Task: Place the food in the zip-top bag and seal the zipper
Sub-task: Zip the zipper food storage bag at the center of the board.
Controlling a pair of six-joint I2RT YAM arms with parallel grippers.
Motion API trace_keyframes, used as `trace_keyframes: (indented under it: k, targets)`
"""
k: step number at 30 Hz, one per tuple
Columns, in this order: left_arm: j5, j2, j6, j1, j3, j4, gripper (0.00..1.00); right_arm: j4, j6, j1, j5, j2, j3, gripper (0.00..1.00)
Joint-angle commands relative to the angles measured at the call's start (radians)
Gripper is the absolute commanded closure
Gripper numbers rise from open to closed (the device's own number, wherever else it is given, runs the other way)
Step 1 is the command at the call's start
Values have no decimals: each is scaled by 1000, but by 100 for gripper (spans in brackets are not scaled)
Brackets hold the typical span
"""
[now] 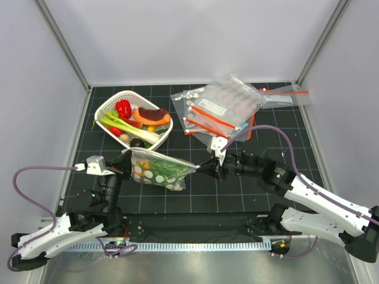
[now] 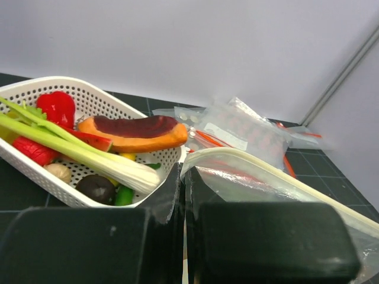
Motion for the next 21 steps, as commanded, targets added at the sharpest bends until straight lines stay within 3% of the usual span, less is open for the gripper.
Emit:
trace_keyframes:
  k: [1, 5, 12, 16, 18, 21]
  targets:
    - [-182, 4, 50, 21, 13, 123, 99, -77, 9, -1, 47, -12, 35, 99]
    - [-110, 73, 40, 21, 12, 148, 99, -71, 10, -2, 62, -21, 31, 99]
    - [-158, 237, 17, 21, 55, 149, 100, -56, 35, -2, 208, -55, 9, 99]
    - [-164, 360, -22, 21, 65, 189, 99, 71, 59, -2, 288, -60, -41, 99]
    - [-245, 422, -67, 30, 67, 215, 99, 104, 58, -2, 337, -31, -55, 99]
    - [-158, 449, -153, 82, 76, 139, 99, 144, 62, -2, 397, 23, -25, 99]
